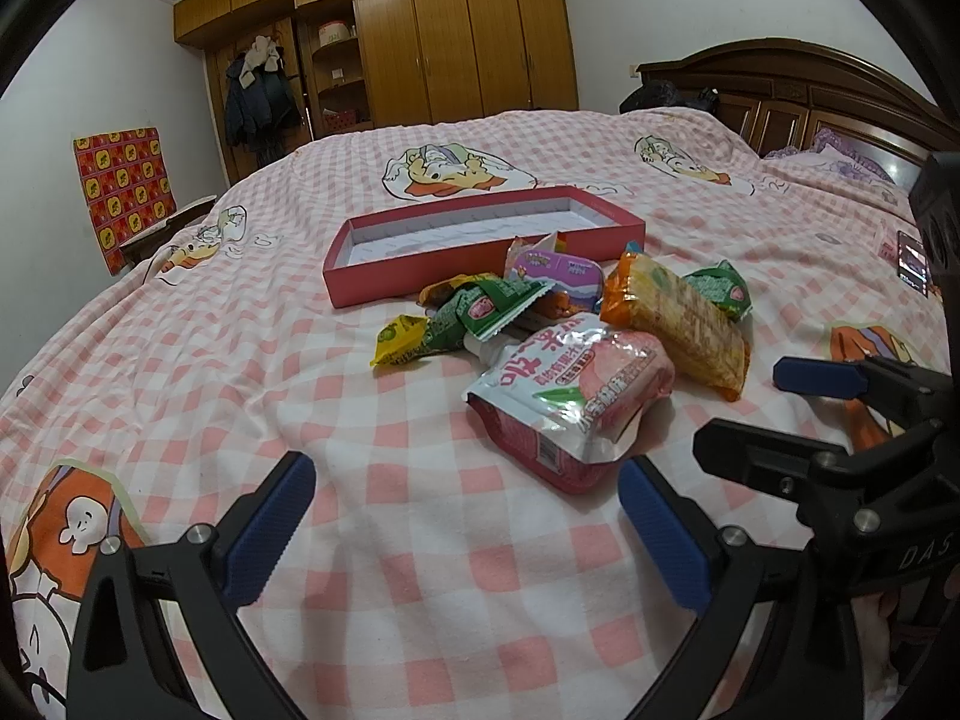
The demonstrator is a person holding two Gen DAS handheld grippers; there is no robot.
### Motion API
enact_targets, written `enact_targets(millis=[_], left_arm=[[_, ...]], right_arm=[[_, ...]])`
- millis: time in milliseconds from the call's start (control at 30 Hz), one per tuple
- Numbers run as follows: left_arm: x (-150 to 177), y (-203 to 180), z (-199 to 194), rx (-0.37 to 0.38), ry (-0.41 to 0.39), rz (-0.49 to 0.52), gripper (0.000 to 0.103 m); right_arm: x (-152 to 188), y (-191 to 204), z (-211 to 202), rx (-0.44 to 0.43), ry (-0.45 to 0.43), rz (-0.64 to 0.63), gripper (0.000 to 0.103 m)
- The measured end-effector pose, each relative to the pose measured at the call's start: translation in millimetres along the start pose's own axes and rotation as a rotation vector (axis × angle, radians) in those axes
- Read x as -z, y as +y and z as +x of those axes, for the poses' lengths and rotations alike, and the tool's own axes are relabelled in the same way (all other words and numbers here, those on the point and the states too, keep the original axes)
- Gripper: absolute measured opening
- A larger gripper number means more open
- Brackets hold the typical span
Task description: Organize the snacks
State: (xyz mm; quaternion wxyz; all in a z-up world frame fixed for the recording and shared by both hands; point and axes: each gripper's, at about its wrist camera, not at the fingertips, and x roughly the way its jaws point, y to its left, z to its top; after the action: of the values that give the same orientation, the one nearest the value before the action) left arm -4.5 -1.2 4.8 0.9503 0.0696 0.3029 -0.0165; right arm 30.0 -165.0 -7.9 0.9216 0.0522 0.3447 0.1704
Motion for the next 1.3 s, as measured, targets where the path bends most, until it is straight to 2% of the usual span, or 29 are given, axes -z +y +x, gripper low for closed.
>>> enact_targets(millis=[1300], left_arm=[[0.5, -0.2, 0.4, 0.0, -0.001, 0.0, 0.103]], right_arm=[[0.8, 0.8, 3.6, -0.011, 0.012, 0.012, 0.103]])
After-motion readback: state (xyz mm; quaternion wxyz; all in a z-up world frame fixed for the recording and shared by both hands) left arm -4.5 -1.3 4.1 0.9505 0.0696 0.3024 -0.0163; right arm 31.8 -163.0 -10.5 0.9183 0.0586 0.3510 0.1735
